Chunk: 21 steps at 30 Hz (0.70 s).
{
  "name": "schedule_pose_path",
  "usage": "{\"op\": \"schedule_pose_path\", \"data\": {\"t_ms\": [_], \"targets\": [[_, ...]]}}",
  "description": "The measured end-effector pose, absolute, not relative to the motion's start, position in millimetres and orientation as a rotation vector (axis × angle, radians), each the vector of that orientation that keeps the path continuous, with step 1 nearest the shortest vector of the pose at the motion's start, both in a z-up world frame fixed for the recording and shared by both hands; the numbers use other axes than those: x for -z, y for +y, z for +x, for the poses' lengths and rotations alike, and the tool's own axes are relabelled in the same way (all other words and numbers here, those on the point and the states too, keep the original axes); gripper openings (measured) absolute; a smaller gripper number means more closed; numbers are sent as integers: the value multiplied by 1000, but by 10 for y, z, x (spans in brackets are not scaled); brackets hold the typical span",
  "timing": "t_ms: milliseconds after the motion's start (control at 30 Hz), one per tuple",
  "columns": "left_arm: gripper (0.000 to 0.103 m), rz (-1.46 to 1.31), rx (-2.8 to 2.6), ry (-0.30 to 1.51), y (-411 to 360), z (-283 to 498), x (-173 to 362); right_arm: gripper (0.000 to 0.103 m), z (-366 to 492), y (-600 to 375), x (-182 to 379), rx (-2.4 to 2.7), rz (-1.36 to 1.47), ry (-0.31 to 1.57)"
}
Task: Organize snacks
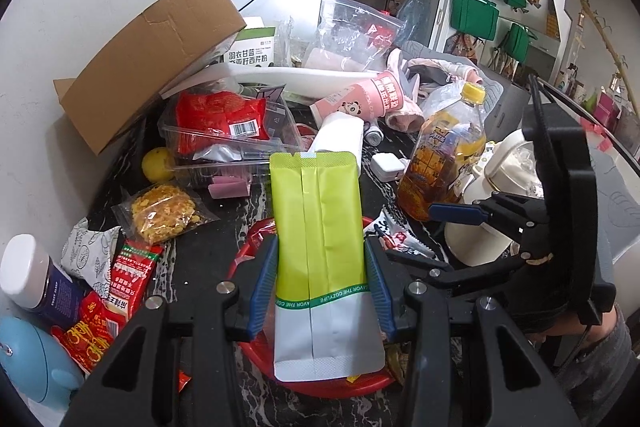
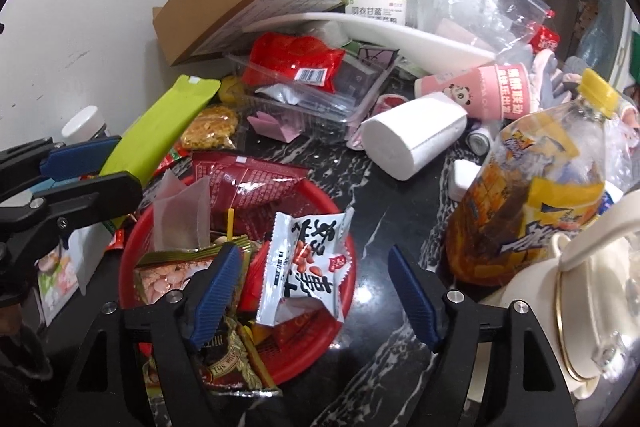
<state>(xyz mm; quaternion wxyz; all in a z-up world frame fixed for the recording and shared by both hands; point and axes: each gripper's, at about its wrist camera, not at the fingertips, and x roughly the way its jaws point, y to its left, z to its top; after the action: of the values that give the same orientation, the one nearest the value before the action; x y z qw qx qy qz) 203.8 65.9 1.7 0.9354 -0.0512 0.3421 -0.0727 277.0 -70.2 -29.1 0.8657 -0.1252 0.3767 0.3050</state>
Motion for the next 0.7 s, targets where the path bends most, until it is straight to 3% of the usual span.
{"op": "schedule_pose_path", "data": {"t_ms": [700], "targets": [[48,-10,81,794,384,2245,87,76,2514,-999,79,-585,-219,777]]}}
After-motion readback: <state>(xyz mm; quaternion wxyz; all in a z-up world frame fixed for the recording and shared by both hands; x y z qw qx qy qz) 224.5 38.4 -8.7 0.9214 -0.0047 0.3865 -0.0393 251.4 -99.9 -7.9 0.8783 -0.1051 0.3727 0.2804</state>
